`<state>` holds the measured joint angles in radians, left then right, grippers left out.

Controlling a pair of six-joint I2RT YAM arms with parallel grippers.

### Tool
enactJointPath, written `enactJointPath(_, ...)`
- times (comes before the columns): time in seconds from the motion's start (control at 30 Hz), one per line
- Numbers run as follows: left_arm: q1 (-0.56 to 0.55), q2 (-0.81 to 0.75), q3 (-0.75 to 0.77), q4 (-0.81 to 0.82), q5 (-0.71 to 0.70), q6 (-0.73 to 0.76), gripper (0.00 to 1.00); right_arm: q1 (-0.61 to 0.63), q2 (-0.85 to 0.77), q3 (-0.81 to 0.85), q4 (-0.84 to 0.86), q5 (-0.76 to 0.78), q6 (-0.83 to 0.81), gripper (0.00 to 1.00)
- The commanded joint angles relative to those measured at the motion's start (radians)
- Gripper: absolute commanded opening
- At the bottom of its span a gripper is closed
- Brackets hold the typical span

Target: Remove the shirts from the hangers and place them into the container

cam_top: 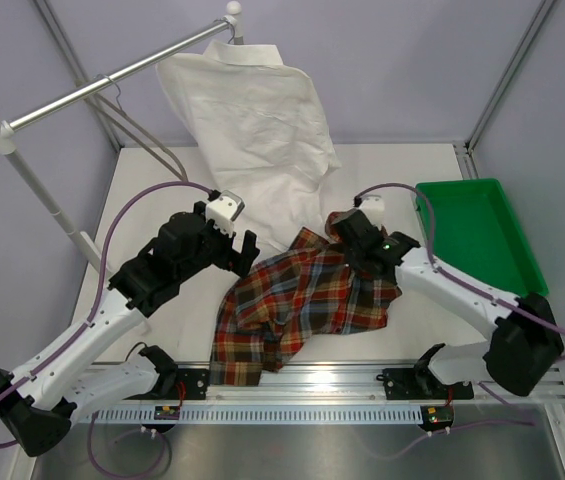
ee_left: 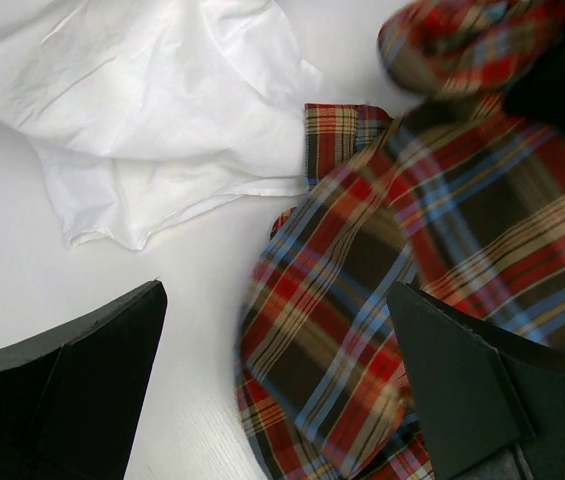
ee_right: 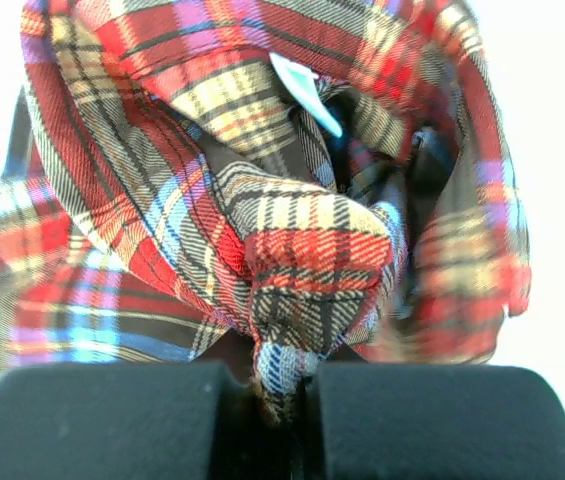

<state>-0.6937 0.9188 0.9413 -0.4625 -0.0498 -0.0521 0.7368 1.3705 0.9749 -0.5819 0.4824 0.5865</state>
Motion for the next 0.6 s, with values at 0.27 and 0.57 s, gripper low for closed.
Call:
enactJointPath(0.27, -0.006, 0.003, -0.001, 0.027, -0.027, 0.009, 0.99, -0.341, -0.261, 0.287, -0.119, 0.223, -0.161, 0.00)
enactJointPath(0.57, -0.006, -0.001, -0.004, 0.024, -0.045, 0.011, 0.99, -0.585, -0.242, 0.441, -0.096, 0.210, -0.211, 0.00)
